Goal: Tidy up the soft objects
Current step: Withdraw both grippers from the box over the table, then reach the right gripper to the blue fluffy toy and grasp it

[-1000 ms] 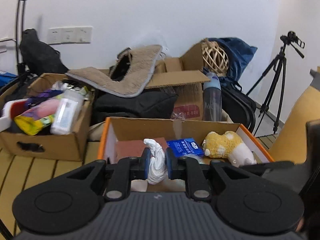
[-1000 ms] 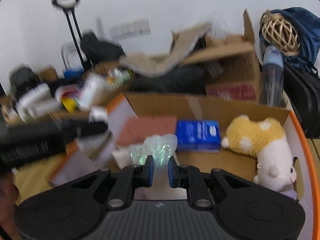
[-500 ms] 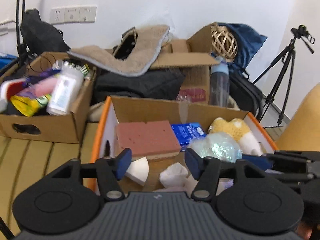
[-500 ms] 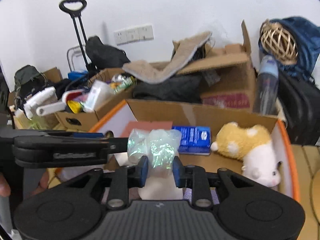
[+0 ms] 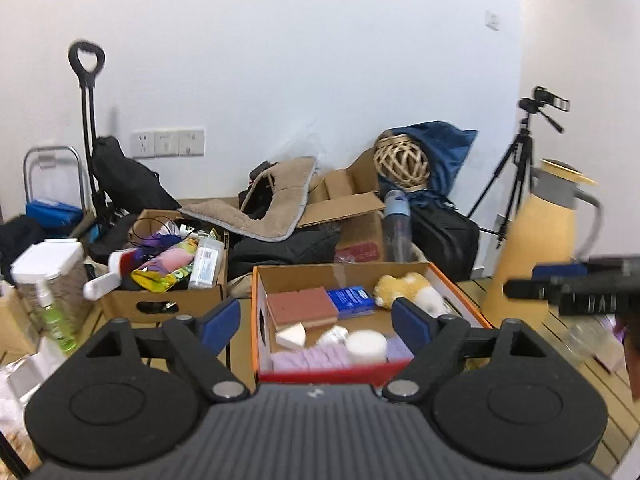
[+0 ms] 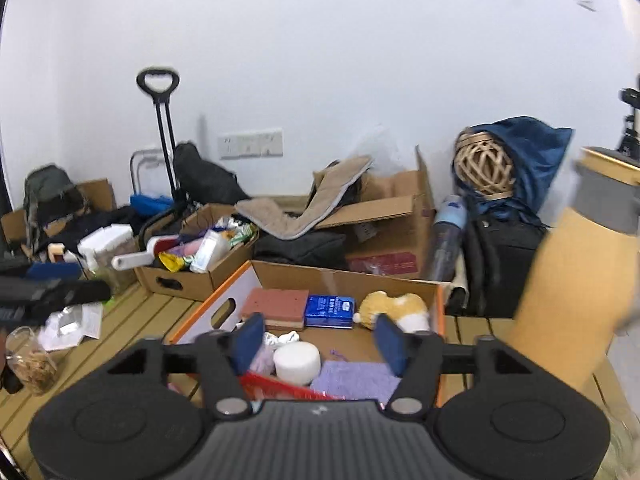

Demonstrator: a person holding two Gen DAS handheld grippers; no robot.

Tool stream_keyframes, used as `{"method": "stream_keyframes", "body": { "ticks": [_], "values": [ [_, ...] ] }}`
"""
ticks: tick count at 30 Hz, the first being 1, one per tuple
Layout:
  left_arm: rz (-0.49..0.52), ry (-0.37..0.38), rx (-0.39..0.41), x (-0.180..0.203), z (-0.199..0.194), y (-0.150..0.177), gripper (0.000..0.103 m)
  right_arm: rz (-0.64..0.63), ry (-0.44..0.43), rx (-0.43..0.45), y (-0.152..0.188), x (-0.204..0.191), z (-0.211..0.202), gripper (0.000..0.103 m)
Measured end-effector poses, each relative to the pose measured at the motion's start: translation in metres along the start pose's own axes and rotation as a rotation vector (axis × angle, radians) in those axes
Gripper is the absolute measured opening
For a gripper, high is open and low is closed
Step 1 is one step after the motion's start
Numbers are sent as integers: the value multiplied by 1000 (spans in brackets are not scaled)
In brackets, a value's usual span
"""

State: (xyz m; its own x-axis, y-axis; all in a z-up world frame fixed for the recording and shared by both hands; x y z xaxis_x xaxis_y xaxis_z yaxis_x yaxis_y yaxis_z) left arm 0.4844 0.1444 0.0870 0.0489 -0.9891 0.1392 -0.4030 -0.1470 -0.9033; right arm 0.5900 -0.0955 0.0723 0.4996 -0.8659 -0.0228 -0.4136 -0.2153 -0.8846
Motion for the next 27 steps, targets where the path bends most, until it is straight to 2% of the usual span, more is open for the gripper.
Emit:
{"method": "stream_keyframes", "body": {
  "ticks": [3, 5, 6, 10, 13, 15, 16, 17, 18, 19, 21, 24, 27],
  "values": [
    [1, -5, 19, 10, -33, 29, 87, 14, 33, 52, 15, 3, -25, 79],
    [-12, -13, 23, 15, -52, 55, 87, -12, 98, 53, 34, 0, -38, 79],
    [-17, -18, 24, 17, -61, 68, 87, -17, 98, 48, 47, -2, -45, 79],
    [-49, -43, 21, 18, -96, 124, 92, 30, 4, 23, 111, -15, -80, 82],
    [-149, -52, 7, 17, -116, 171, 93, 78, -15, 15, 174, -38, -106, 85],
    [-184, -52, -4, 20, -123, 201, 93, 75, -59, -36, 224, -61, -109, 77],
    [-188, -59, -4, 22, -125, 213, 93, 59, -47, -62, 245, -71, -106, 73],
    [-191, -67, -7, 22, -125, 221, 92, 45, -24, -82, 262, -80, -101, 63],
    [-193, -78, -19, 22, -123, 226, 92, 50, -15, -88, 271, -85, -98, 58],
    [-187, -83, -29, 22, -123, 229, 90, 65, 1, -53, 273, -87, -100, 57],
    [-179, -81, -18, 19, -126, 229, 90, 119, -61, -31, 263, -88, -105, 53],
    [-206, -79, 23, 9, -126, 220, 90, 75, -30, 38, 246, -93, -112, 57],
    [-181, -83, 23, 5, -108, 210, 90, 55, -39, 41, 229, -87, -100, 56]
  ]
}}
Point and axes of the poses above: each gripper's, at about its wrist camera, not at the fingertips, and z roughly the way its jaws point, x to its right, y to its underside, the point moved 3 cm from there along z, roughly the way its jaws point, and after that the axes turned 5 degrees about -z, right-handed, at the moved point
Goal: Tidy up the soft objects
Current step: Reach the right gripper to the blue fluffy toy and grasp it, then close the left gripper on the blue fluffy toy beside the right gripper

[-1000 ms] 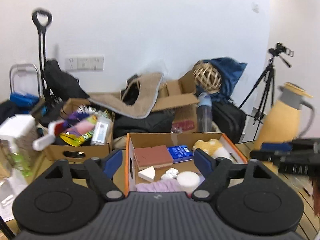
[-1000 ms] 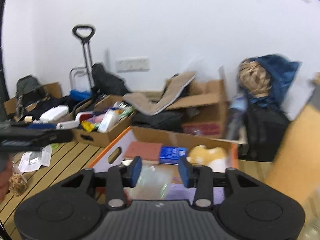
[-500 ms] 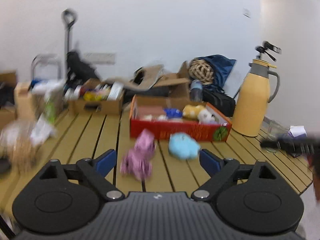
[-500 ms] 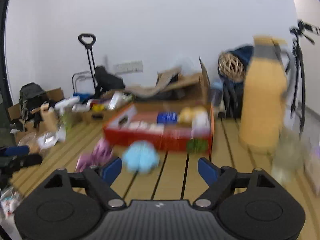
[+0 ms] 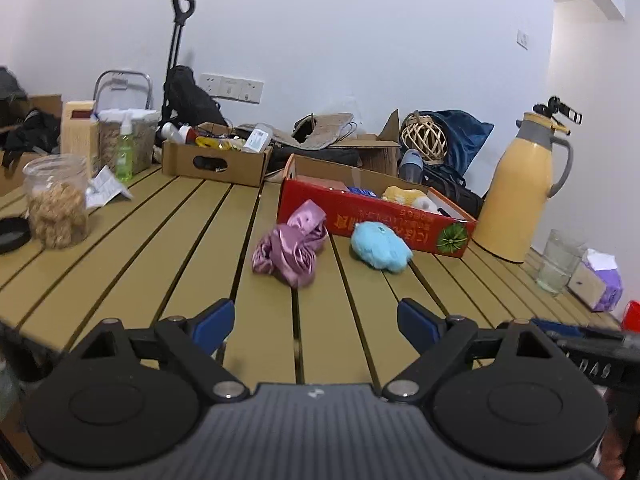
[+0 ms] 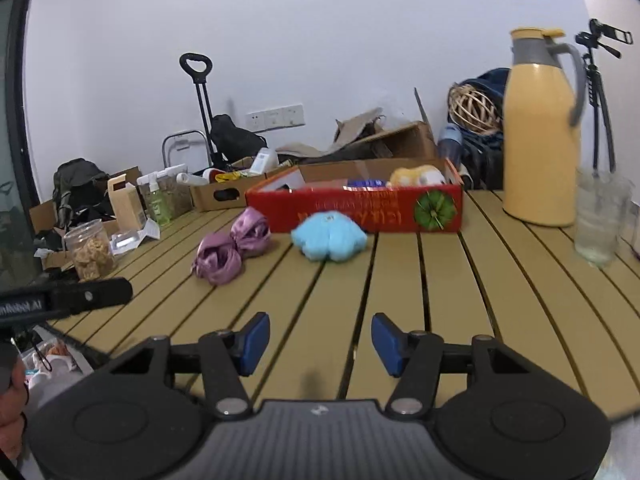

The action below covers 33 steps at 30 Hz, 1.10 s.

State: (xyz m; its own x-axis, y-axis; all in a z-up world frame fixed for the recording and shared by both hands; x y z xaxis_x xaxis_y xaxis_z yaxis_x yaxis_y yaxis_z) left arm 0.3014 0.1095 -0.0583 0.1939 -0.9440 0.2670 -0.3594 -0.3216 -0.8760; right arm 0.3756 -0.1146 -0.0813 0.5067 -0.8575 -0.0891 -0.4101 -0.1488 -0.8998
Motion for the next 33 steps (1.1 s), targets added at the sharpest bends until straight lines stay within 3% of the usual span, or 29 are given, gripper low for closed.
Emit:
{"method": "stream_keyframes", "body": {
  "ticks": [5, 8, 10, 13, 14, 17, 19, 21, 22, 25, 28, 33],
  "values": [
    [42, 3, -43, 6, 49, -27, 82, -18, 9, -29, -30, 17, 54, 58],
    [60, 60, -98, 17, 85, -43, 69, -8, 10, -27, -53, 28, 93, 62],
    [102, 77, -143, 35, 111, -52, 49, 12, 3, -32, -64, 37, 116, 62],
    [144, 121, -164, 63, 149, -62, 49, 62, -35, -51, -83, 54, 158, 62],
    [147, 131, -184, 69, 168, -64, 45, 89, -49, -61, -88, 60, 174, 60],
    [75, 109, -272, 65, 220, -64, 42, 162, -54, -107, -94, 78, 216, 61],
    [10, 133, -317, 57, 237, -57, 42, 219, -86, -125, -90, 87, 232, 60],
    [-61, 172, -336, 47, 245, -52, 42, 275, -139, -142, -82, 95, 238, 59],
    [-82, 193, -340, 43, 246, -51, 38, 305, -157, -148, -79, 98, 240, 58],
    [-117, 235, -343, 40, 248, -49, 32, 273, -188, -154, -75, 96, 246, 54],
    [-127, 247, -333, 38, 247, -48, 31, 294, -225, -164, -70, 96, 249, 42],
    [-119, 259, -323, 41, 242, -49, 30, 316, -236, -169, -67, 96, 241, 38]
  ]
}}
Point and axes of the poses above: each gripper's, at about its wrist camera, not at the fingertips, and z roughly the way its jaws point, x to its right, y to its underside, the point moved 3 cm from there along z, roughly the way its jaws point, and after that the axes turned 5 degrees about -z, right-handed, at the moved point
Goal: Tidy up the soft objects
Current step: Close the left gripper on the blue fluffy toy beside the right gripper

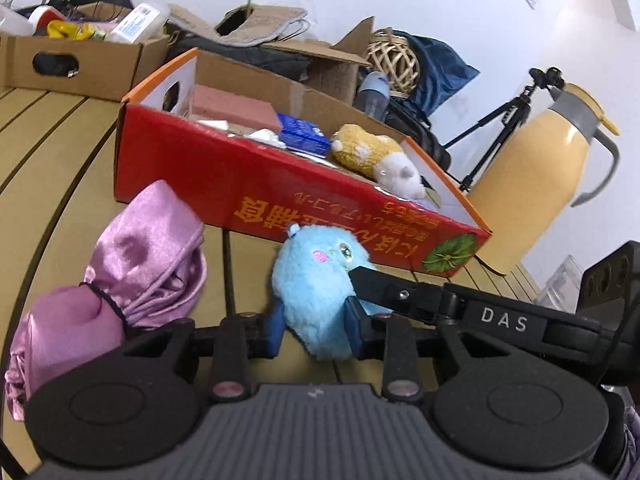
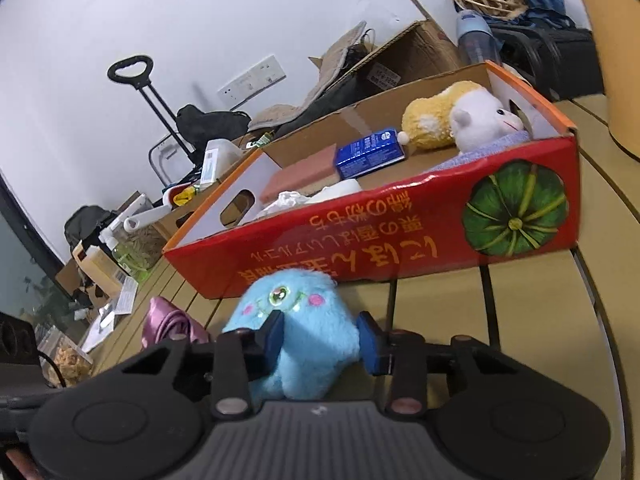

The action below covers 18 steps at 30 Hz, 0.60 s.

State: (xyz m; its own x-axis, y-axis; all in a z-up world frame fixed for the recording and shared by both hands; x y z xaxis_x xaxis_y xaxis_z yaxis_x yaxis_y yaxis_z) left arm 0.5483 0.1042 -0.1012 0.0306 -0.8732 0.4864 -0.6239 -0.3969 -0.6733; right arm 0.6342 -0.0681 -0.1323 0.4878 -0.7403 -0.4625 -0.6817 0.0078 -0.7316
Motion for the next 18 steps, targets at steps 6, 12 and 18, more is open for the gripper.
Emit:
{"method": "stream_keyframes", "body": {
  "ticks": [6, 12, 18],
  "values": [
    [83, 55, 100, 34, -47, 11, 30, -73, 31, 110, 5, -25, -51, 36],
    [197, 124, 228, 71, -114, 51, 30, -133, 55, 255, 38, -62, -136, 35],
    [190, 165, 254, 89, -146, 58, 30, -214, 87, 290, 50, -91, -187, 34]
  ]
}}
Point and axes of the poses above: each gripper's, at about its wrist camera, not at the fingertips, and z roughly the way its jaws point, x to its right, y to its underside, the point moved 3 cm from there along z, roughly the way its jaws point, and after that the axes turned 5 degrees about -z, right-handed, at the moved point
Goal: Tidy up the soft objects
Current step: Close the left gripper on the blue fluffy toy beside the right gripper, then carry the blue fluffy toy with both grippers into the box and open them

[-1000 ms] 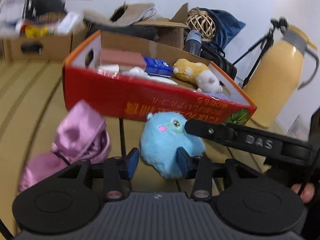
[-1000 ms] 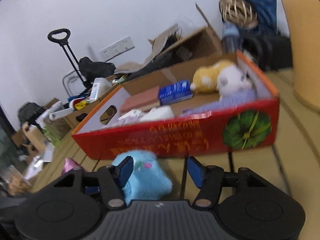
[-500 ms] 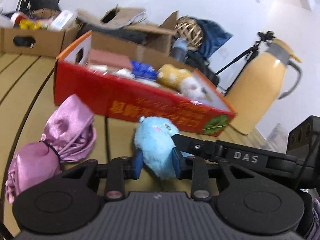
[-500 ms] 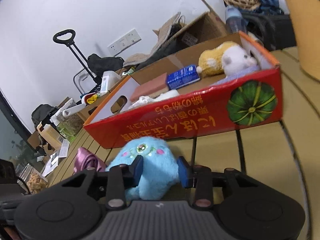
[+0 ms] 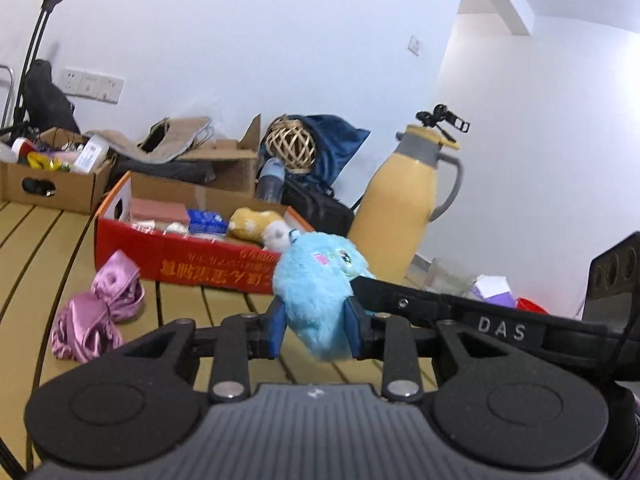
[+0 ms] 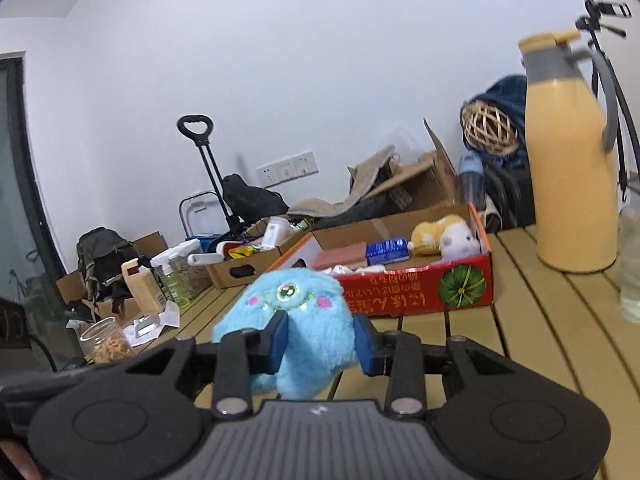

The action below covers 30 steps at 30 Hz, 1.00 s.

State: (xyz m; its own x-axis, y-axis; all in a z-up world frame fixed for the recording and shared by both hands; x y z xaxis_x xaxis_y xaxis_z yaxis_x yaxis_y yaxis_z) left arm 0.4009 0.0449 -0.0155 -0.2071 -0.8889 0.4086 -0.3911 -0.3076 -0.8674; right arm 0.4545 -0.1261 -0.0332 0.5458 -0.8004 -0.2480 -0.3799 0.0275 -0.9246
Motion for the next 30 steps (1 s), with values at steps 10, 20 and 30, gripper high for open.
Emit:
{"method": "stream_keyframes", "body": {
  "ticks": [10, 20, 30],
  "values": [
    [-5, 1, -78, -10, 101, -98, 30, 105, -8, -32, -82, 56, 65, 34],
    [-186, -50, -245, -96, 258, -128, 30, 128, 83, -209, -122, 131, 231, 33],
    [-77, -174, -365, -117, 302, -88, 29, -55, 211, -353, -75, 145, 300, 8]
  ]
}}
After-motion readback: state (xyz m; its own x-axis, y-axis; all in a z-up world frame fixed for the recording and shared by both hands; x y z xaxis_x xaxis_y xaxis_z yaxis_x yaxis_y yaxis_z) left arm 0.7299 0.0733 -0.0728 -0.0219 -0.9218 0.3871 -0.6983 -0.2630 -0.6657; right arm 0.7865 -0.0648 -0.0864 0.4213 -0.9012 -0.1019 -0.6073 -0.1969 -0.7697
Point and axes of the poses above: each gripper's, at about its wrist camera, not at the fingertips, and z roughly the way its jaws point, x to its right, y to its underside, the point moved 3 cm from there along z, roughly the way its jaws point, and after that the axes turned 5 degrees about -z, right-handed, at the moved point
